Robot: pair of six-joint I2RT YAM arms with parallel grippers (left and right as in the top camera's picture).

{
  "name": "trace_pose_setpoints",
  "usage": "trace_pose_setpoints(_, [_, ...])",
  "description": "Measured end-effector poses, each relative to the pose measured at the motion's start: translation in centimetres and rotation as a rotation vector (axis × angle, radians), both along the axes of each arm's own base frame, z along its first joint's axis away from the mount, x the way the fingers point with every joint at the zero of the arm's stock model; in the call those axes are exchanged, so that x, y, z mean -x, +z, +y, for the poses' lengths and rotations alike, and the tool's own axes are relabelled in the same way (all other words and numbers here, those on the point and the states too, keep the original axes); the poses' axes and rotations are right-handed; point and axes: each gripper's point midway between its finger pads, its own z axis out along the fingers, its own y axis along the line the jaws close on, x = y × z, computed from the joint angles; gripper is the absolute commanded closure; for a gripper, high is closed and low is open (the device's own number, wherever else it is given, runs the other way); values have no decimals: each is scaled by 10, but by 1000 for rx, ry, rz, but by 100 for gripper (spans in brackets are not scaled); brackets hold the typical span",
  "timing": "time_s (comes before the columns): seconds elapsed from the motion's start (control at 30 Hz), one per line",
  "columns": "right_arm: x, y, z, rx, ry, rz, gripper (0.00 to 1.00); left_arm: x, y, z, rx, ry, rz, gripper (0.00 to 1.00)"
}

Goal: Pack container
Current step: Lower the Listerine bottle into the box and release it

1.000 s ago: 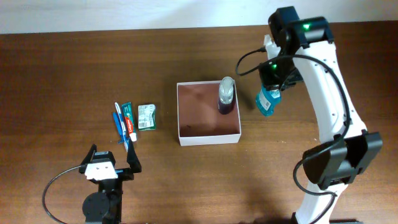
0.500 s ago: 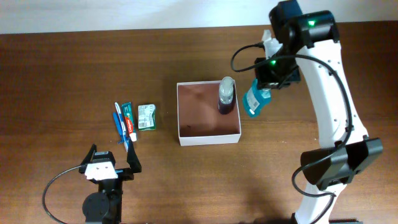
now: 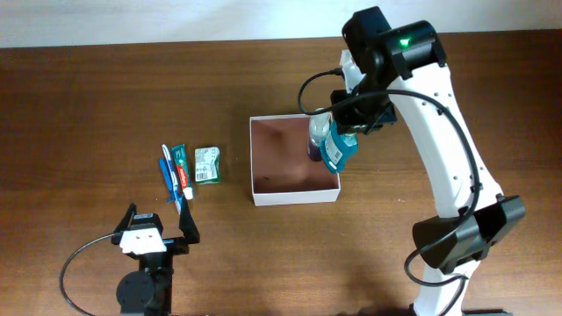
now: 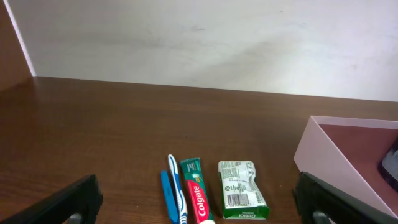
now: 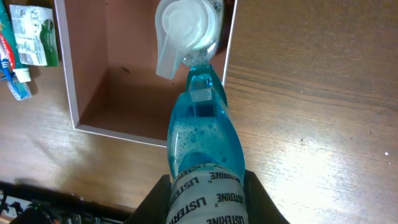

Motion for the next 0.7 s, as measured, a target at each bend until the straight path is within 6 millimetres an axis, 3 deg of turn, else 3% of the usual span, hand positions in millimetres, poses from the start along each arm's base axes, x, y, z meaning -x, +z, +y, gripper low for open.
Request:
trace_pose_setpoints(0.27, [3, 0, 10, 53, -35, -19, 78, 0, 0, 0, 0, 0, 0, 1])
trace_pose_setpoints(0.53, [14, -1, 37, 48, -16, -17, 78, 0, 0, 0, 0, 0, 0, 1])
trace_pose_setpoints(0.7, [16, -1, 35, 57, -27, -9, 78, 0, 0, 0, 0, 0, 0, 1])
